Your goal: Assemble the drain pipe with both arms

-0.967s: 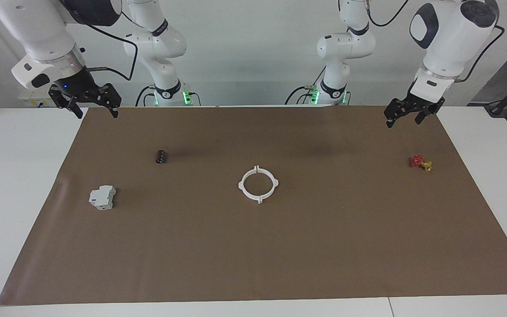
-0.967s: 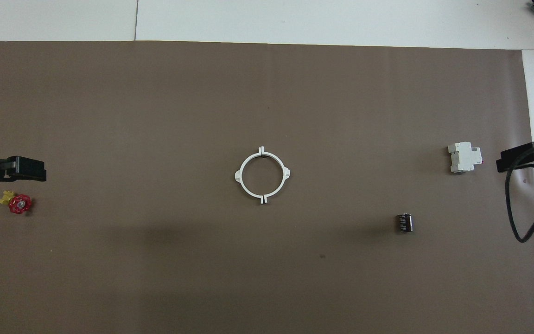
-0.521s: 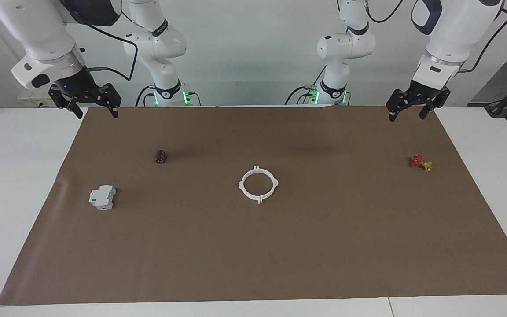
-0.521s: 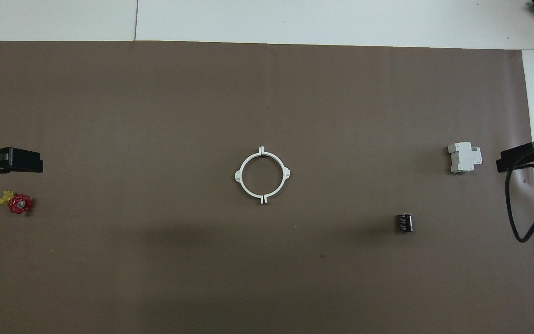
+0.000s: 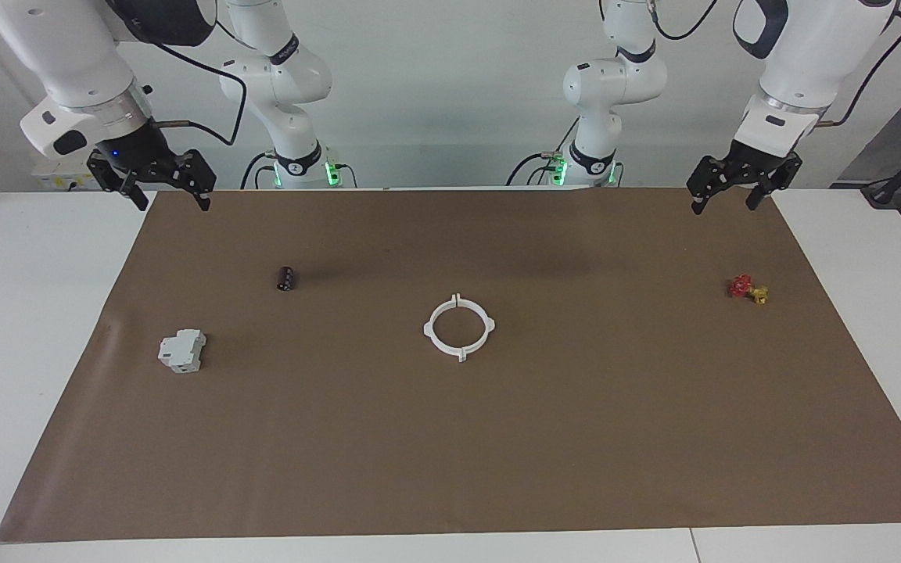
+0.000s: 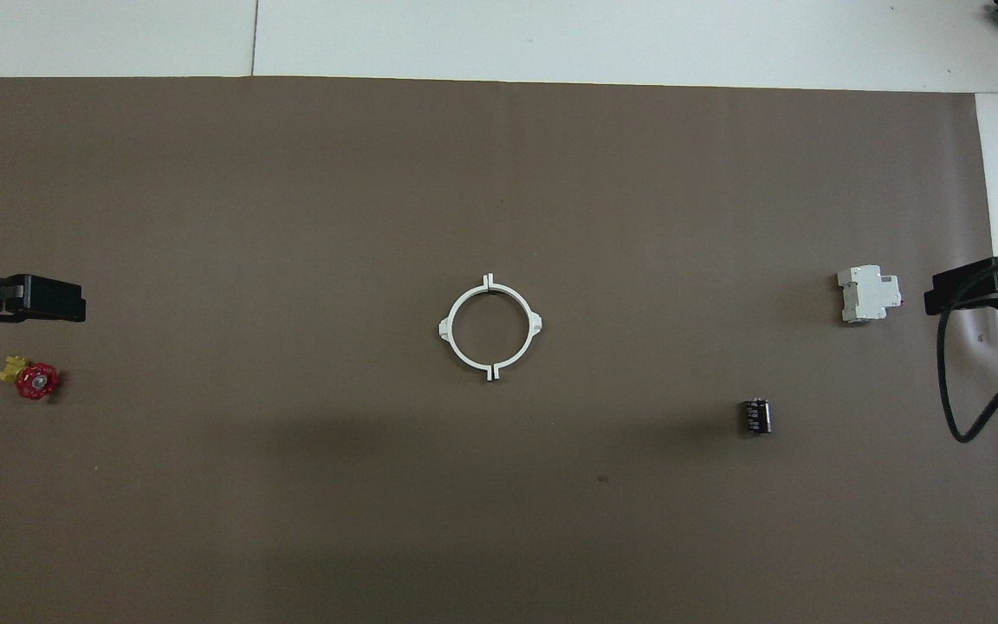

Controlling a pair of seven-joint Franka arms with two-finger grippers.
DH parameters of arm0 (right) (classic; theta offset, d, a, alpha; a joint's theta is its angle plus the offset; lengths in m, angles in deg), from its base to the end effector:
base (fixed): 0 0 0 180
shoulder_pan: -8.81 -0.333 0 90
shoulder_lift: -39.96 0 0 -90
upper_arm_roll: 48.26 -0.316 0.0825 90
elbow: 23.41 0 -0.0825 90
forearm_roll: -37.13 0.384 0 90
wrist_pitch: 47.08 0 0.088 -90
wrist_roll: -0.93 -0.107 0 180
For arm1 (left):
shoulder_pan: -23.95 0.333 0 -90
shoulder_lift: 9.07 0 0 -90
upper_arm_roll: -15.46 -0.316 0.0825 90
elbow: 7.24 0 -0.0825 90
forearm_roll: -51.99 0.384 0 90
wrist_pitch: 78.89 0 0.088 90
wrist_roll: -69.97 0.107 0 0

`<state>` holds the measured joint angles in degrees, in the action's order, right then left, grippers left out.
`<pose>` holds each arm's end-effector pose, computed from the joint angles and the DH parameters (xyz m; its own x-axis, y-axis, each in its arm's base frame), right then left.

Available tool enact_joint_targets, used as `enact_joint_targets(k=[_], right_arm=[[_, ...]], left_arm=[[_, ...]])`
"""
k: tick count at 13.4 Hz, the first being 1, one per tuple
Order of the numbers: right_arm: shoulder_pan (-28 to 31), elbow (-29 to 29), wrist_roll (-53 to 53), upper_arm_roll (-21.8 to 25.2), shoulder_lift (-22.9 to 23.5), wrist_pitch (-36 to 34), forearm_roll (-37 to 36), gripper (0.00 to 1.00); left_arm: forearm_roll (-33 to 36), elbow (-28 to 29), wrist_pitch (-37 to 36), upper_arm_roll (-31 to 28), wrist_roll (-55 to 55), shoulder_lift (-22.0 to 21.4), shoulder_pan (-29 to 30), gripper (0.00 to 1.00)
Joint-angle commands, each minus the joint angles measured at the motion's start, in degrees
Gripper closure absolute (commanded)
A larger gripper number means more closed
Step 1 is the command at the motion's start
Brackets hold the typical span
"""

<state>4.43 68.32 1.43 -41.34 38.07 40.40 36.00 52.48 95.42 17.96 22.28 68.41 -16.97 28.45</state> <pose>0.5387 -0.0272 0.6245 0.9985 -0.0362 -0.0415 -0.0356 -0.9992 0.0154 0.5194 -0.0241 0.6035 0.9993 -0.0137 0.0361 -0.0129 -0.9996 -0.0239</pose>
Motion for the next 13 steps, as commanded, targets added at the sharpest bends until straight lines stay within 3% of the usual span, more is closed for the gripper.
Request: enact_joint_targets(k=[1, 5, 13], right_arm=[[0.2, 0.4, -0.9, -0.5, -0.2, 1.2, 1.1, 0.00], [0.3, 0.4, -0.9, -0.5, -0.2, 1.2, 1.1, 0.00], [0.5, 0.4, -0.8, -0.5, -0.2, 1.2, 1.1, 0.00]], left_arm=[[-0.9, -1.7, -0.8, -0.6, 0.7, 0.1, -1.0, 0.00], [-0.9, -8.8, -10.7, -0.7, 0.8, 2.3, -1.3, 0.00], [-0.9, -8.1, -10.8, -0.7, 0.7, 2.2, -1.3, 0.00]])
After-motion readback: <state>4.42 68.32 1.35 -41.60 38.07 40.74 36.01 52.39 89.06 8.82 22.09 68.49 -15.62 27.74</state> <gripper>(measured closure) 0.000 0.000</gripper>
